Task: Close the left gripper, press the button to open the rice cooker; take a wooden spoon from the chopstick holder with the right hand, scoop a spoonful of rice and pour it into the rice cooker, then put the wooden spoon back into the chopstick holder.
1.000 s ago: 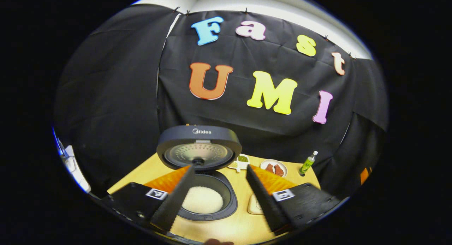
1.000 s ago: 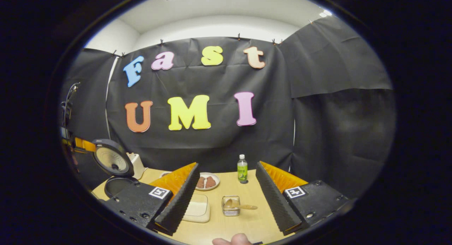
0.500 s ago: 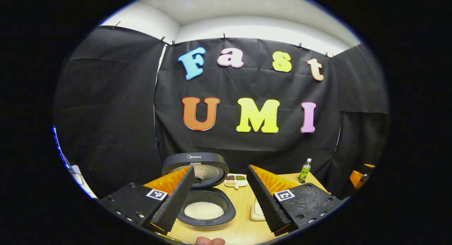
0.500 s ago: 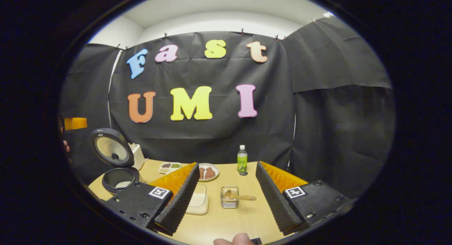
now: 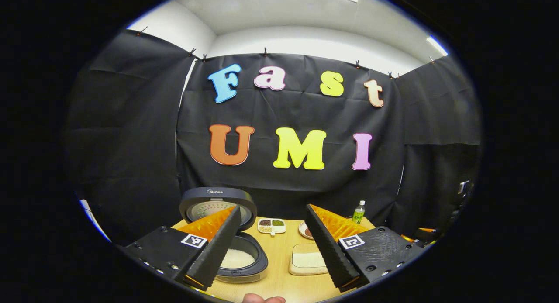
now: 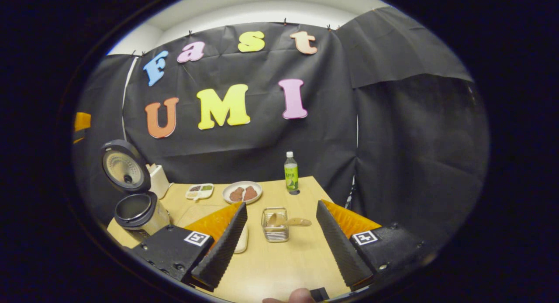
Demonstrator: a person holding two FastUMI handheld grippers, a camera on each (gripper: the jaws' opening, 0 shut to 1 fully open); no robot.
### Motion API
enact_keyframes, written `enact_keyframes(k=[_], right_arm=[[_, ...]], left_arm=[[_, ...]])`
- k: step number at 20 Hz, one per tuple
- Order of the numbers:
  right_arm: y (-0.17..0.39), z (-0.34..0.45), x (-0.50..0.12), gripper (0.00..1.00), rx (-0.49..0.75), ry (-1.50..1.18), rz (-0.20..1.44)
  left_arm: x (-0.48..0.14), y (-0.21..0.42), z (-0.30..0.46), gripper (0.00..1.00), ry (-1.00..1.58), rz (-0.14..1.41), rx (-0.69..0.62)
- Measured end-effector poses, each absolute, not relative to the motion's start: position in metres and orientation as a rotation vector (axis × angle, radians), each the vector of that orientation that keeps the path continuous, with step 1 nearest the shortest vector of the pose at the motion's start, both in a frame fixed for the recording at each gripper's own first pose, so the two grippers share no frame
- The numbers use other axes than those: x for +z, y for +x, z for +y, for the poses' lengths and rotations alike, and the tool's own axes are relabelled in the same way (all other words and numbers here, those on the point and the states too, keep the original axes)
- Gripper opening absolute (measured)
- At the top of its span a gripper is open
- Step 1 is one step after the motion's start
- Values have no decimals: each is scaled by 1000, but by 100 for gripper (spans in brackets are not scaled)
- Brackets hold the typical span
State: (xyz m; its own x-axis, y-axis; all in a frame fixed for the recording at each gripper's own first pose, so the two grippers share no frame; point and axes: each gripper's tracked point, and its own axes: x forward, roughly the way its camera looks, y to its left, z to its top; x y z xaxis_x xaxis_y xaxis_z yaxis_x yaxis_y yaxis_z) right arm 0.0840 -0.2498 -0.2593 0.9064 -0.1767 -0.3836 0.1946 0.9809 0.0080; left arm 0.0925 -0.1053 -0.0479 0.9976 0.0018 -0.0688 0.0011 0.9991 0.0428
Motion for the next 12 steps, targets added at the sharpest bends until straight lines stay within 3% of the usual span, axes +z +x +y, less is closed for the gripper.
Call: enact_keyframes(k=[12], right_arm=[[150,-270,-423,100,-225,202,566]], left_arm=[[-75,122,-116,95,108,110,26]])
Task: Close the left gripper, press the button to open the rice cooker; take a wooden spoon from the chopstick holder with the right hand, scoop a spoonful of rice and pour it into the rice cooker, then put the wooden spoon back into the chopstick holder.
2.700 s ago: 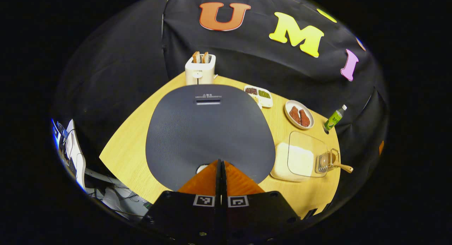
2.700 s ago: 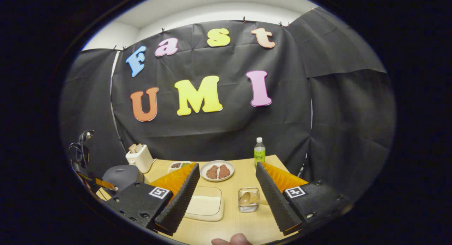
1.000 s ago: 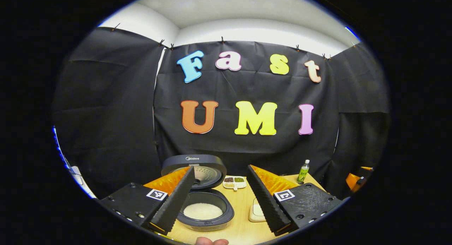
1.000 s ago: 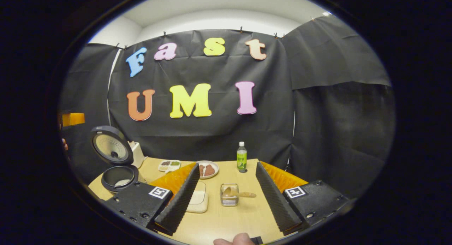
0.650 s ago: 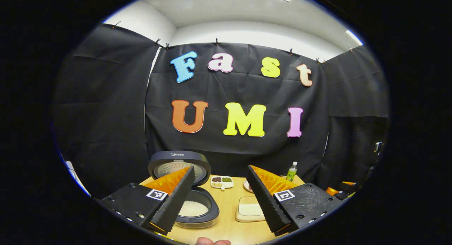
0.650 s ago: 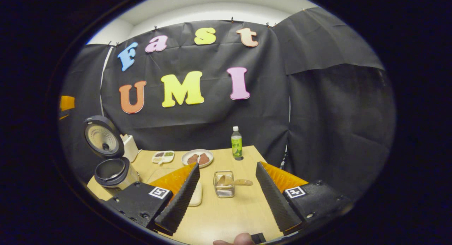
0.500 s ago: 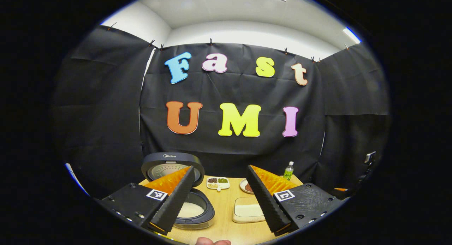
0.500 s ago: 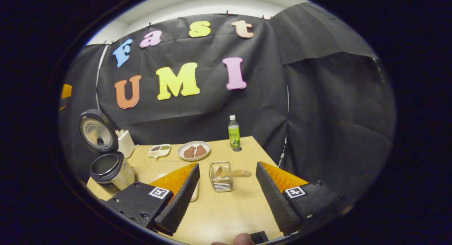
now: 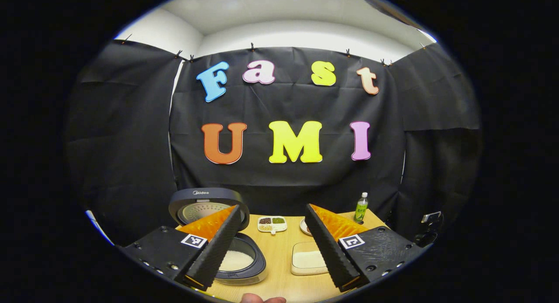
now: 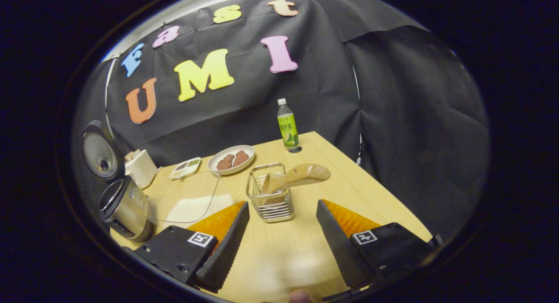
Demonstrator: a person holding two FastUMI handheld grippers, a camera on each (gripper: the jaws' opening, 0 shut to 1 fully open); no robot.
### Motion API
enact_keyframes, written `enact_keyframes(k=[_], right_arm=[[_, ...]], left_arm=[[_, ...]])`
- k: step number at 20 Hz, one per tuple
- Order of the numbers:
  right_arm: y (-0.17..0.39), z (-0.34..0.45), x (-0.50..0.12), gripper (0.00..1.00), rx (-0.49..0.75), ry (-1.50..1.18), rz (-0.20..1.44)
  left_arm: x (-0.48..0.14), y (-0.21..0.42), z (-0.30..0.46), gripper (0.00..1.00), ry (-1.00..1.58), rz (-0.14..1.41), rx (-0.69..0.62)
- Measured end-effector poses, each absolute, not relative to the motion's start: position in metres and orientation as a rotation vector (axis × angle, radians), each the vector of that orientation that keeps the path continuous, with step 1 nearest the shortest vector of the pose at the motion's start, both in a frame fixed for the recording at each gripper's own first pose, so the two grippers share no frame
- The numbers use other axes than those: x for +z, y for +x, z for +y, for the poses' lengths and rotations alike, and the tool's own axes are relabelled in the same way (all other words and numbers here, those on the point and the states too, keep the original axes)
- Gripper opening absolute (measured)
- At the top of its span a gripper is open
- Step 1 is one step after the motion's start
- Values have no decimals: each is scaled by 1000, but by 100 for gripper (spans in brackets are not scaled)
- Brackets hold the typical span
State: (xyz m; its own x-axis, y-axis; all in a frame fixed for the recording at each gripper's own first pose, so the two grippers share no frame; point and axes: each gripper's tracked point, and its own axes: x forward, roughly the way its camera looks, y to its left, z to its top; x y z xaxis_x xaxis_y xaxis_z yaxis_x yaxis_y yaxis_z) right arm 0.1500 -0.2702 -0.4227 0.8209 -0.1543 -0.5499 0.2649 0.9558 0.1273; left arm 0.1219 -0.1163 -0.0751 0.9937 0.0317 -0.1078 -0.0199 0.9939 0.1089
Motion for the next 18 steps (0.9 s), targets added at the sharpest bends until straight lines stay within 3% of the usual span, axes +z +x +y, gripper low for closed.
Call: enact_keyframes(k=[5,6,8,10,11,12,14,16,17,18], right_arm=[[187,-276,-427,99,-223,241,560],[195,-273,-427,92,-203,247,563],[205,-269,-425,89,-184,241,559],[216,-267,-422,76,-171,236,560],[221,-266,-423,79,-167,234,563],[225,-267,-423,65,-167,226,569],[232,-271,-425,54,-167,214,585],[240,-272,-425,29,-158,222,600],[242,-269,-422,32,-140,235,608],[248,-268,-423,25,-131,234,622]], left_arm=[[-95,129,-106,95,109,161,69],[-98,130,-104,95,102,170,77],[-102,133,-99,95,105,184,95],[-102,135,-92,95,100,184,117],[-103,138,-90,95,92,185,126],[-104,140,-89,95,85,189,132],[-105,141,-83,95,85,192,151],[-107,140,-78,95,86,197,168],[-108,140,-75,95,89,197,178],[-106,140,-71,95,89,196,191]])
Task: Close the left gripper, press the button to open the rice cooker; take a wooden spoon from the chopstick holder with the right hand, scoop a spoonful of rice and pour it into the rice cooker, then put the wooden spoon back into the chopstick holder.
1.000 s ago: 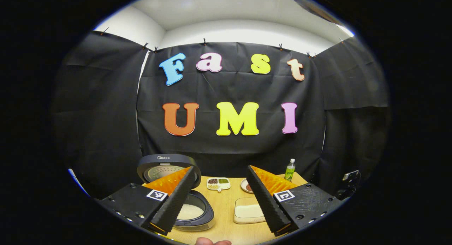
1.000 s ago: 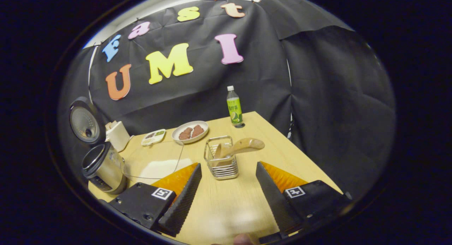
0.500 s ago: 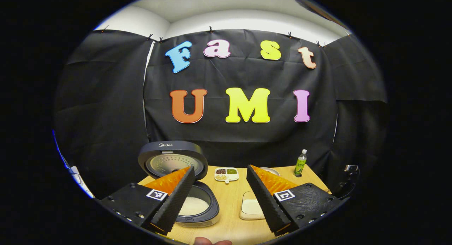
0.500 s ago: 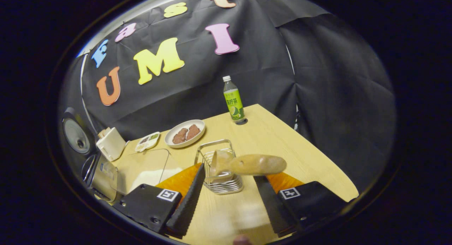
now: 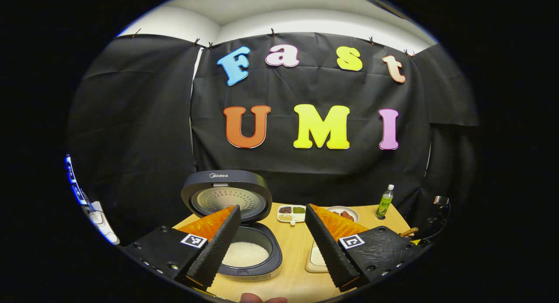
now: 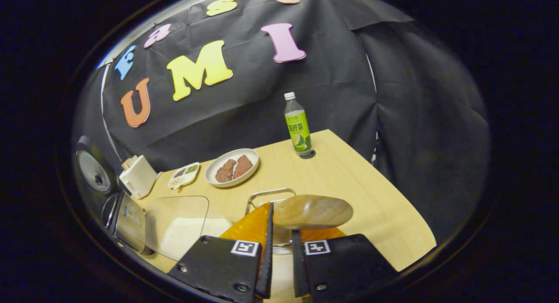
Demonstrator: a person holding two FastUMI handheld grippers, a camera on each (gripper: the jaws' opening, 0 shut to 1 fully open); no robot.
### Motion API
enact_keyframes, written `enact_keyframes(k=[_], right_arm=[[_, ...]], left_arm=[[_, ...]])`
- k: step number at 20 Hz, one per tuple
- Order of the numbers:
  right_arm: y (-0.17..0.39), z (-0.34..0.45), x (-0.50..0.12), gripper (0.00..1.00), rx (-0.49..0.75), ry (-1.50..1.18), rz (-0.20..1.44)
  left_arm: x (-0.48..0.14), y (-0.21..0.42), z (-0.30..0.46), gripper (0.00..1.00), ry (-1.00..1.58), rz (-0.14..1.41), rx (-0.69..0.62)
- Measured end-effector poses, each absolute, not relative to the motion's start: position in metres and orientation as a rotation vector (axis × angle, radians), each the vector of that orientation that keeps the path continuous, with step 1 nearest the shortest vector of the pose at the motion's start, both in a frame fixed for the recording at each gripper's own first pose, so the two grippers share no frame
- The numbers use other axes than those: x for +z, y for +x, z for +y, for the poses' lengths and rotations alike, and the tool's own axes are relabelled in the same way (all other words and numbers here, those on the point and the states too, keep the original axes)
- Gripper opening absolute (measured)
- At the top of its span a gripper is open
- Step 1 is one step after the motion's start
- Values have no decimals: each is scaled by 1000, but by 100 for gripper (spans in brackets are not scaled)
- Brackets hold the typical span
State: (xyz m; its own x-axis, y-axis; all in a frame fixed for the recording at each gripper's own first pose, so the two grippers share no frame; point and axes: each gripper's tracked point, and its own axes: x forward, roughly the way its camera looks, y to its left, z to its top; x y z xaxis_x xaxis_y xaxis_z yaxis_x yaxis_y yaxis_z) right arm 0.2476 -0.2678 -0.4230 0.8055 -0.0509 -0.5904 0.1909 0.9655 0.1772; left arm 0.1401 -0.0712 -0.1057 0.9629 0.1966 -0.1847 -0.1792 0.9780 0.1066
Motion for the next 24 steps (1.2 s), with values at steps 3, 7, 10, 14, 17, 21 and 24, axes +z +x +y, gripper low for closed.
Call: enact_keyframes(k=[3,7,10,14,17,21,24], right_arm=[[252,-267,-420,17,-102,237,673],[259,-267,-400,11,-76,235,705],[262,-264,-372,10,-56,201,694],[262,-244,-321,10,-7,114,648],[263,-197,-282,10,89,56,604],[260,-118,-274,10,216,39,620],[254,-73,-300,10,256,12,670]], left_arm=[[-103,137,-63,95,78,194,222],[-99,127,-45,95,68,178,273],[-97,124,-34,95,40,173,299],[-86,114,-15,94,55,140,332],[-74,107,1,95,75,110,344],[-58,95,19,95,97,66,337],[-50,83,43,94,112,54,347]])
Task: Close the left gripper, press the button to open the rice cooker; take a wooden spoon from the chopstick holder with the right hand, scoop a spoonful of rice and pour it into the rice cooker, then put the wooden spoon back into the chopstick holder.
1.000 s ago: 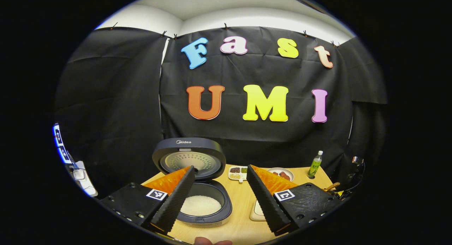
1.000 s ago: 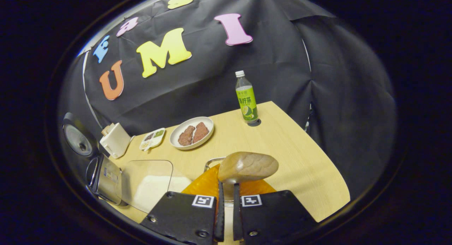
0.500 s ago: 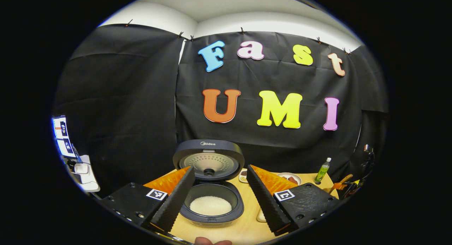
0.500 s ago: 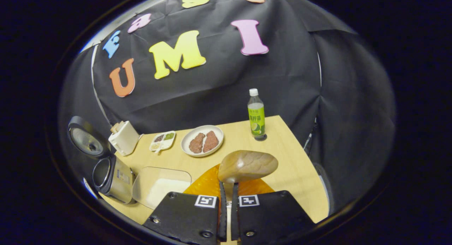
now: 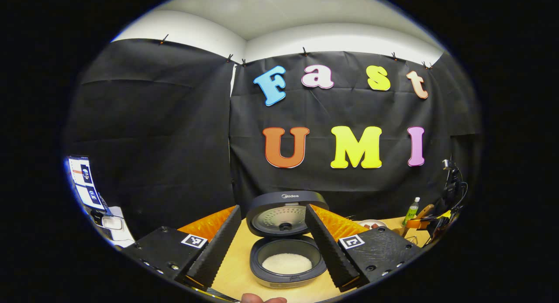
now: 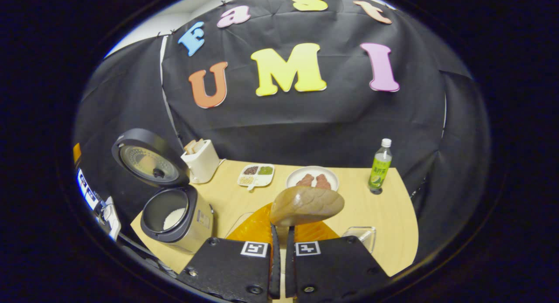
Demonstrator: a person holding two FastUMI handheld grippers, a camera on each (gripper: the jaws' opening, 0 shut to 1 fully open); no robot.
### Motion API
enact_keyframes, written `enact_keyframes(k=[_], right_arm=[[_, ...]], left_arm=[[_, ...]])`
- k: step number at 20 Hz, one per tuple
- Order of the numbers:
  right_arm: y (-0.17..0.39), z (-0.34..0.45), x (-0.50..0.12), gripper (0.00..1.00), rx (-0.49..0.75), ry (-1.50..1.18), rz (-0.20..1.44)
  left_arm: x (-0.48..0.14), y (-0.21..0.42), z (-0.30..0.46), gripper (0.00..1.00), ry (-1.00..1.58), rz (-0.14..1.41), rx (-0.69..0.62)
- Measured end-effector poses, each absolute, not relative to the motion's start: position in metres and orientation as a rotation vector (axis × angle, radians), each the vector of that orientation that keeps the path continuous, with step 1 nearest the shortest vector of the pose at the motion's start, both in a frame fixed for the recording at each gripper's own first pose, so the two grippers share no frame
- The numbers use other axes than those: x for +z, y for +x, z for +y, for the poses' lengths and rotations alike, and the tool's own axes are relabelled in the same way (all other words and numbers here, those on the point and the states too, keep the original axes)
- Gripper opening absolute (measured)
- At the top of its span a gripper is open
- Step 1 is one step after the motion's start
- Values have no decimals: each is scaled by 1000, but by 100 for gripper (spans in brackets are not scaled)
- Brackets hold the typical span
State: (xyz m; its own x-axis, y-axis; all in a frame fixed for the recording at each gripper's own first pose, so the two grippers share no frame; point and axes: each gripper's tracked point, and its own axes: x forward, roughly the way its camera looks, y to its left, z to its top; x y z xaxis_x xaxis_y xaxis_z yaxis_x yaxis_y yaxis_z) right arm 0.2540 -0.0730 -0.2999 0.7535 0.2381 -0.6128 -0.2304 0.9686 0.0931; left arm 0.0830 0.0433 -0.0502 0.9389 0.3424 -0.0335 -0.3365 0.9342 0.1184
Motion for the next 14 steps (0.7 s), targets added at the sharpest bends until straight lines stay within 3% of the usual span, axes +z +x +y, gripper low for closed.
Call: enact_keyframes(k=[7,14], right_arm=[[248,-63,-387,10,194,-143,811],[237,-56,-432,10,162,-319,883]], left_arm=[[-39,49,110,94,79,34,441],[-43,35,137,95,61,47,500]])
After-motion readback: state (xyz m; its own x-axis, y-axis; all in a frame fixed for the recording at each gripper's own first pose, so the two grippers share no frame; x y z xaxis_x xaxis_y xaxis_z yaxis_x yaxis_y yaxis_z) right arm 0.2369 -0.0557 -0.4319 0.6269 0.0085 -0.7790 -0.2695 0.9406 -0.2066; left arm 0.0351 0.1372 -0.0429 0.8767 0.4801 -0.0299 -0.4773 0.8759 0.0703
